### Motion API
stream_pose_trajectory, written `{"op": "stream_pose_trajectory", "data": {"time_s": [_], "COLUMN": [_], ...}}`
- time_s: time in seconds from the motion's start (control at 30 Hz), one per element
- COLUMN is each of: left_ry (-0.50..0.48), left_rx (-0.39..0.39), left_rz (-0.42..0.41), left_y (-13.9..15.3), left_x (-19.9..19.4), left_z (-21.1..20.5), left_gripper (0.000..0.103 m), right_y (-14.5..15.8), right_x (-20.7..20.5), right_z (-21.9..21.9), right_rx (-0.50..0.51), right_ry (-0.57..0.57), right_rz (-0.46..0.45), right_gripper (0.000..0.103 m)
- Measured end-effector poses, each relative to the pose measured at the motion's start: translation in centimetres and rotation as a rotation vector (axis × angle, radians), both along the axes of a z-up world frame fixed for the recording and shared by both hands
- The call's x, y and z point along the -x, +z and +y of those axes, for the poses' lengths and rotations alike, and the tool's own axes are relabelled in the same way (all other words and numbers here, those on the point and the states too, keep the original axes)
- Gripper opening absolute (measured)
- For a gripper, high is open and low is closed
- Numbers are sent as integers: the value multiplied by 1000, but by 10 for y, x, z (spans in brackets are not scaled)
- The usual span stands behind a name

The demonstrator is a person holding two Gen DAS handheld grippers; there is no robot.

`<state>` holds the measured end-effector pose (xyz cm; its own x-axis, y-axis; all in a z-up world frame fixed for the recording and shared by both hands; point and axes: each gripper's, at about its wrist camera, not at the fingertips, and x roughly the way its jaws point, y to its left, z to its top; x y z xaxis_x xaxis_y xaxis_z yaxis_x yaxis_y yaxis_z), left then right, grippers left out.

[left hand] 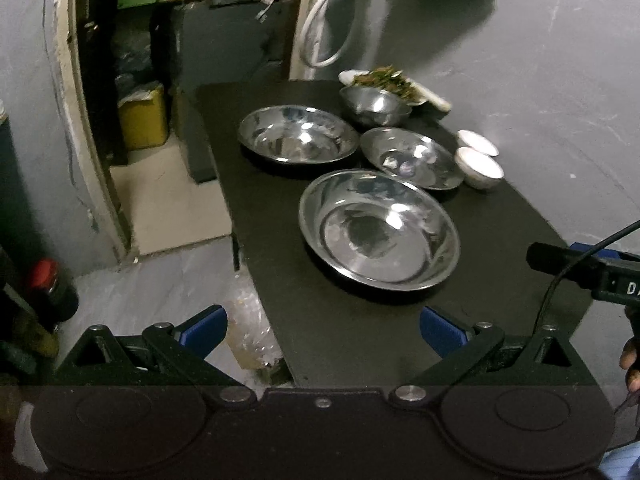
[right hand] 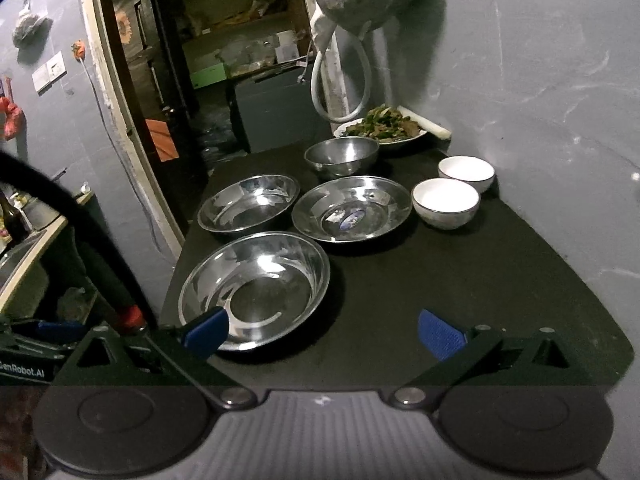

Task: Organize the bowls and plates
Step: 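Move both grippers toward the rim of the nearest large steel plate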

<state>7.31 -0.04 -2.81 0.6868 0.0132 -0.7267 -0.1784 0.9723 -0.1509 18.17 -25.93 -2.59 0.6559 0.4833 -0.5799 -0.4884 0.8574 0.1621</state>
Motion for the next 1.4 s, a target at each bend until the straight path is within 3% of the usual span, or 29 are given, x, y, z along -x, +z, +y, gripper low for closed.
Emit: {"op": "stream_pose_trajectory", "data": {"time_s": [0.17, 0.43, 0.63, 1.03, 1.2, 1.4], "left_ry": [69, 186, 200, 21, -65, -146], "left_rx": [10, 138, 77, -10, -27, -28], "left_rz": [49, 33, 0, -75, -109, -93], "left_y": [6, 20, 32, 18, 8, -5], "left_x": [-12, -32, -63, -177, -225, -268], "left_z": [6, 33, 54, 127, 157, 179], "left_gripper": [102, 101, 102, 102, 102, 102], "right_y": [-6, -12, -10, 1, 6, -1], "right_x": [-22, -45, -54, -77, -96, -118], "right_z": [1, 12, 22, 92, 140, 183], "right_rx": [-43, -70, -73, -35, 12, 14], "right_ry": [34, 65, 32, -67, -42, -23], "right_rz": [47, 64, 62, 69, 71, 98], "right_gripper": [103, 103, 103, 103, 103, 103]}}
